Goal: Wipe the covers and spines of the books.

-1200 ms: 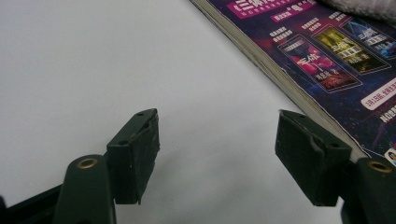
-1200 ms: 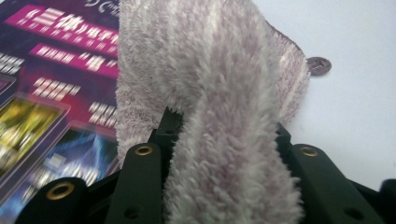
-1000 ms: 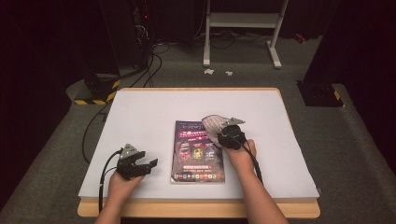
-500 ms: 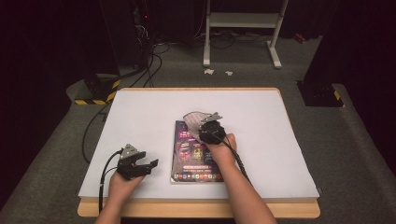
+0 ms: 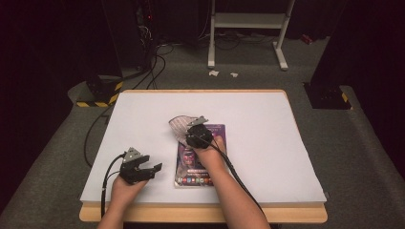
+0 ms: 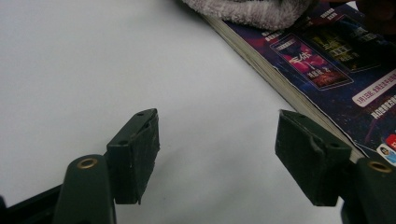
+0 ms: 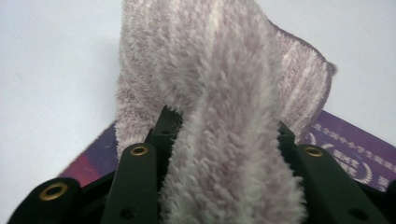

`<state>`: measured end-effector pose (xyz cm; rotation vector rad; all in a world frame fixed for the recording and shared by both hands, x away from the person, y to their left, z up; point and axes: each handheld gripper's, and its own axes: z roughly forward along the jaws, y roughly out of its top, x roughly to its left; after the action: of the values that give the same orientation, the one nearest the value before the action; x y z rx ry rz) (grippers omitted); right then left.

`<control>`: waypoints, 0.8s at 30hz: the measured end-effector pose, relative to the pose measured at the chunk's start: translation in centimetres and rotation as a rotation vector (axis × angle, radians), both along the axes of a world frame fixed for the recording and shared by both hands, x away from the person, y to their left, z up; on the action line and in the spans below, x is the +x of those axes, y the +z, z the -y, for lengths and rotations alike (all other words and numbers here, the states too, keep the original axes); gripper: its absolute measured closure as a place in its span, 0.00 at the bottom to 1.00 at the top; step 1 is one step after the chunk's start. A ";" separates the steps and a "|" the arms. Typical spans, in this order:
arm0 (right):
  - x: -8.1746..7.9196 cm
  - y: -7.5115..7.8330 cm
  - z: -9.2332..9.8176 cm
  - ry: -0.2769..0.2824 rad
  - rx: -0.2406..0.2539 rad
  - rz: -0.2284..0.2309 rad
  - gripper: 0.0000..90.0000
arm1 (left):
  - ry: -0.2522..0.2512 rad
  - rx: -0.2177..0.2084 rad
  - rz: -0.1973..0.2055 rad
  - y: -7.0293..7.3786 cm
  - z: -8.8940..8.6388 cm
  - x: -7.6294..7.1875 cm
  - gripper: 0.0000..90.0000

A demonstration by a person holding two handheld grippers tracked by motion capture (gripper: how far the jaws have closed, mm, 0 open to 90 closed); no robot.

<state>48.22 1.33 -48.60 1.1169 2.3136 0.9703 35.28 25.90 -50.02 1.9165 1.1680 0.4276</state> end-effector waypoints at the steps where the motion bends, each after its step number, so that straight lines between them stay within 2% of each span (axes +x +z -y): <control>1: 0.1 0.0 0.3 -0.005 -0.003 -0.001 0.66 | 0.000 0.001 0.000 0.0 0.0 0.0 0.34; 6: 0.4 0.0 2.4 -0.051 -0.010 -0.002 0.66 | 0.004 0.000 -0.001 0.0 -0.1 0.0 0.34; 17: 0.9 0.1 9.0 -0.171 -0.025 0.002 0.66 | 0.006 0.008 -0.005 -0.1 -0.1 0.0 0.34; 24: 1.1 0.2 11.2 -0.224 -0.031 -0.007 0.66 | 0.006 0.008 -0.004 -0.1 -0.1 0.0 0.34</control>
<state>49.33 -9.90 -48.40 1.3347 2.1442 0.8446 35.33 25.95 -50.11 1.9215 1.1771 0.4326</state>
